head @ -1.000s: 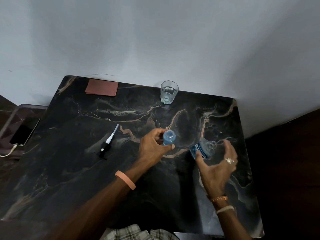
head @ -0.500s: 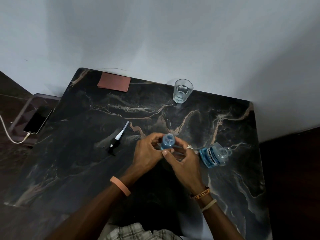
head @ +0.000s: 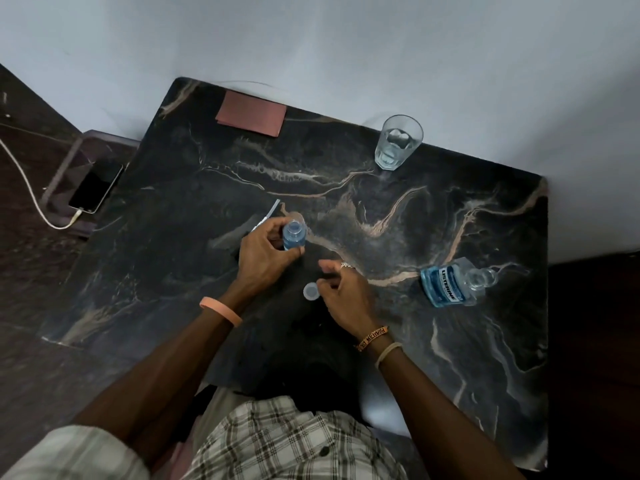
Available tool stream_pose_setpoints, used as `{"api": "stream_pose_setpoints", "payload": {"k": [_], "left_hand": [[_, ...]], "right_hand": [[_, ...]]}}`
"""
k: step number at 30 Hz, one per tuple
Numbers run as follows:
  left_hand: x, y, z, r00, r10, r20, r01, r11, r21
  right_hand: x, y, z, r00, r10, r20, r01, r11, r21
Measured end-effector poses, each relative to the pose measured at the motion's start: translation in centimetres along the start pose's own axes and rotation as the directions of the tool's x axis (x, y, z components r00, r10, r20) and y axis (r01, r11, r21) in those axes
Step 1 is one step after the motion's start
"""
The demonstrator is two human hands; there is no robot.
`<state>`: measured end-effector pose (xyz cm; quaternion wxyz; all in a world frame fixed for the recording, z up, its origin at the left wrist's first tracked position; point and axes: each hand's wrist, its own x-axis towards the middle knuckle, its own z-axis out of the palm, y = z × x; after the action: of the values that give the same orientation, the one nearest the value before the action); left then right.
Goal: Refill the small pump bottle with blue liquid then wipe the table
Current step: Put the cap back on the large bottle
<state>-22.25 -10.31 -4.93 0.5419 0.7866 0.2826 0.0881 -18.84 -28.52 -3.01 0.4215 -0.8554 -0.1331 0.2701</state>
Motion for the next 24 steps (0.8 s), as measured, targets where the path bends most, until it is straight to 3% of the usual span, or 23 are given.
{"api": "stream_pose_setpoints", "payload": {"k": [5,9,13,15,17,20,22,24], "left_hand": [[0.2,0.0,-0.4,1.000,-0.021,0.007,0.021,0.999,0.028],[-0.6,-0.1,-0.5,0.999,0.014,0.044,-0.016,0.999,0.049],[-3.7,-0.6,-0.2,0.997,-0.024,-0.067,0.031,0.995,0.096],[-5.7,-0.5,-0.1,0.990,-0.007,-0.144,0.017,0.997,0.073],[-7.5,0.2,0.4,0.983,0.039,-0.182,-0.032,0.999,0.039],[-8.8,2.6,2.1,0.987,0.114,-0.109,-0.119,0.992,-0.039],[-8.8,4.9,3.8,0.991,0.134,0.022,-0.132,0.987,-0.091],[-8.4,7.8,6.2,0.970,0.178,0.167,-0.160,0.981,-0.113]], "right_hand": [[0.2,0.3,0.7,0.999,-0.001,0.044,0.005,0.996,-0.090],[0.2,0.5,0.9,0.988,-0.075,0.136,0.112,0.948,-0.298],[0.0,0.4,1.3,0.978,-0.138,0.156,0.190,0.900,-0.393],[-0.8,0.3,0.9,0.990,-0.105,0.089,0.127,0.946,-0.297],[-1.9,0.1,-0.2,0.999,0.001,0.037,0.001,0.998,-0.063],[-4.4,-0.7,-3.3,0.994,0.061,-0.092,-0.033,0.962,0.272],[-6.2,-1.6,-6.3,0.977,0.012,-0.213,0.051,0.956,0.288],[-7.9,-2.4,-10.0,0.923,-0.068,-0.380,0.137,0.978,0.156]]}}
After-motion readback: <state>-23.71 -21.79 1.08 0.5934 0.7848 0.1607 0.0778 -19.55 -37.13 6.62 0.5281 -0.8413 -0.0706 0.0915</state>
